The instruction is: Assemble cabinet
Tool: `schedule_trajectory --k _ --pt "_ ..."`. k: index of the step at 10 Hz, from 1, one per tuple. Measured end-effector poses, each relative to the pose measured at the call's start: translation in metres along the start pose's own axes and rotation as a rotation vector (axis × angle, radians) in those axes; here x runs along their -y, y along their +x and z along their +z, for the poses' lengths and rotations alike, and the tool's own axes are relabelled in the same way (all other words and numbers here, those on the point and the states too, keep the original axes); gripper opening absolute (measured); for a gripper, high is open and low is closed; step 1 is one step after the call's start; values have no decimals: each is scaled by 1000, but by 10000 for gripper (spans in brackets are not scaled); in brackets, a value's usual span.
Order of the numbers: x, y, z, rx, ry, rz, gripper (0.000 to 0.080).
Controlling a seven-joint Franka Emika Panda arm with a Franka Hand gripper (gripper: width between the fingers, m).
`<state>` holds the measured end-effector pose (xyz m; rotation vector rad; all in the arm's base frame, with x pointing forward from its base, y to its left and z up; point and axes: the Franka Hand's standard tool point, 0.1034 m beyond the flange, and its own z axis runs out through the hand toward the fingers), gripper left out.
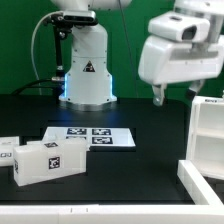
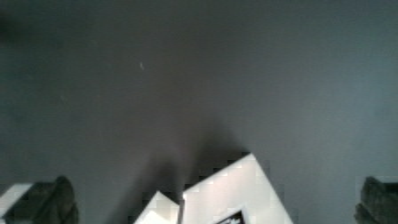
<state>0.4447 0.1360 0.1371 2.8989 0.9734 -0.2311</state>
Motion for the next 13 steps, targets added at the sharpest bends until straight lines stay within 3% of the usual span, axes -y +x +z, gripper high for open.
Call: schedule_trajectory --k 1,3,5,6,11,13 --pt "-14 -7 -15 2 -7 -15 796" --pt "-49 -2 -30 40 6 12 796" --pt "-81 29 -61 63 13 54 796" --pt "-89 42 -63 59 15 58 796" --pt "-87 40 -59 63 19 59 796" --pt "-92 56 -44 83 59 147 796"
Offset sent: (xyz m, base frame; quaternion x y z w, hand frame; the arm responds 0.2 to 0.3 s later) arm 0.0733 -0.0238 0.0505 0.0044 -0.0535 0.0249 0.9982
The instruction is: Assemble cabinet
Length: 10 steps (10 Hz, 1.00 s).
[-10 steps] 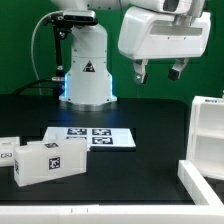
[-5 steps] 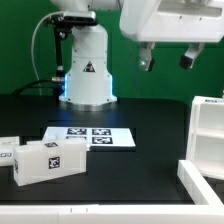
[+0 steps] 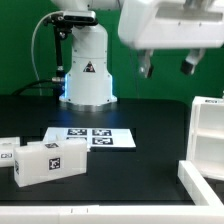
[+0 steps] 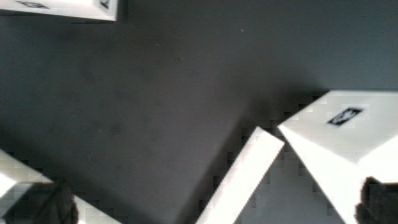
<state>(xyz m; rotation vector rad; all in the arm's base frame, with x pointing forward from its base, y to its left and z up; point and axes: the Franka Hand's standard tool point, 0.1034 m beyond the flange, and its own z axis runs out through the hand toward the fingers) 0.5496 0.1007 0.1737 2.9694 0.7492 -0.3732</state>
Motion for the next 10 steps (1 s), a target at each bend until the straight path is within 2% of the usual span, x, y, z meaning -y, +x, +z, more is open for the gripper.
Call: schedule_trajectory --k 1,2,3,6,7,8,9,10 --pt "5 5 3 50 66 134 796" --pt "15 8 0 130 160 275 796" --pt "9 17 -4 103 116 237 796" --pt "12 15 -2 108 120 236 796" --pt "11 14 1 125 127 265 796" --pt "8 13 9 171 148 331 796" --pt "3 23 15 189 162 427 796" --pt "-1 23 23 269 179 520 796"
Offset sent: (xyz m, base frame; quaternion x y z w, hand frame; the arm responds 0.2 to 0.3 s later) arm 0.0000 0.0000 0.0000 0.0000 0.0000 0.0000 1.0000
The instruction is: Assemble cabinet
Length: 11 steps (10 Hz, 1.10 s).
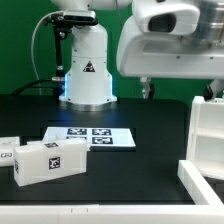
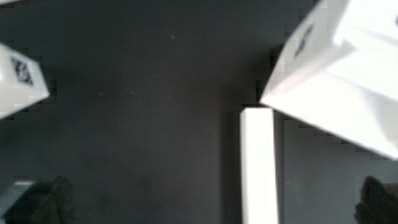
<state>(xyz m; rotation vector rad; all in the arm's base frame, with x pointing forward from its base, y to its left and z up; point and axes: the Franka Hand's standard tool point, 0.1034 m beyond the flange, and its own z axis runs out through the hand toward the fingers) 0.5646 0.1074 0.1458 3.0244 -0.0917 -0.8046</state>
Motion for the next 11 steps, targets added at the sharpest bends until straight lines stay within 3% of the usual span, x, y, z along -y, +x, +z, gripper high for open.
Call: schedule_trajectory --k 1,2,5,7,8,9,11 --pt "-5 2 8 125 -20 47 796" --pt "-8 14 7 182 7 34 796" --pt "-10 16 11 216 7 39 796" --pt "14 12 29 315 157 220 796" --pt "28 10 39 343 202 254 796" --pt "38 4 46 365 214 249 796" --pt "40 3 47 366 207 242 796"
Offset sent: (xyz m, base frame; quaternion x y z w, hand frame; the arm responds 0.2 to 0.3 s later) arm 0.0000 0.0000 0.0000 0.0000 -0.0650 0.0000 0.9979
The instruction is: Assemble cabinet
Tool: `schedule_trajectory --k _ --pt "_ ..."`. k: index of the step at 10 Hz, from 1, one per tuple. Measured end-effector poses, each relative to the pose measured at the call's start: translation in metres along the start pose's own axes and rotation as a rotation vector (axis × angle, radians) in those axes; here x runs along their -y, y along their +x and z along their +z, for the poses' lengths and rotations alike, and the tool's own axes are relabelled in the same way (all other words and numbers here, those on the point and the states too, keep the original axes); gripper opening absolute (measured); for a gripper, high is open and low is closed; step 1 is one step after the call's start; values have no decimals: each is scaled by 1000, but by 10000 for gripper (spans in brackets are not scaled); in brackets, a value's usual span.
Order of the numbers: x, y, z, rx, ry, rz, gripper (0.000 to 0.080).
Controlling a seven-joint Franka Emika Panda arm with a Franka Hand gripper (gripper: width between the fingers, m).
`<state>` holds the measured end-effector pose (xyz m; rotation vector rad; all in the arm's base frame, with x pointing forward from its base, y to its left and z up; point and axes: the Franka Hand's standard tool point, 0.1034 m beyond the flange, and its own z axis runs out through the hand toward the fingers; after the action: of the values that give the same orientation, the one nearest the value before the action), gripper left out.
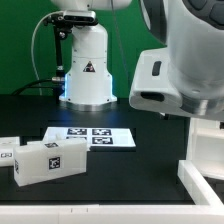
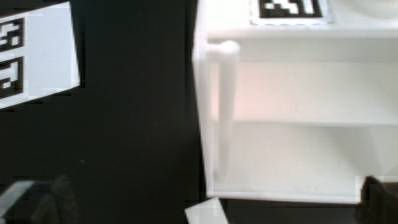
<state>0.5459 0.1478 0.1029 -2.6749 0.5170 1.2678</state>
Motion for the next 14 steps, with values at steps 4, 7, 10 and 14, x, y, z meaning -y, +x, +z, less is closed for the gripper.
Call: schedule_trajectory --k 4,7,10,14 --pt "4 -6 29 76 64 66 796" --pt "3 -7 37 103 69 85 796" --pt "2 -14 42 165 98 131 796" --pt "-5 -19 67 241 130 169 796"
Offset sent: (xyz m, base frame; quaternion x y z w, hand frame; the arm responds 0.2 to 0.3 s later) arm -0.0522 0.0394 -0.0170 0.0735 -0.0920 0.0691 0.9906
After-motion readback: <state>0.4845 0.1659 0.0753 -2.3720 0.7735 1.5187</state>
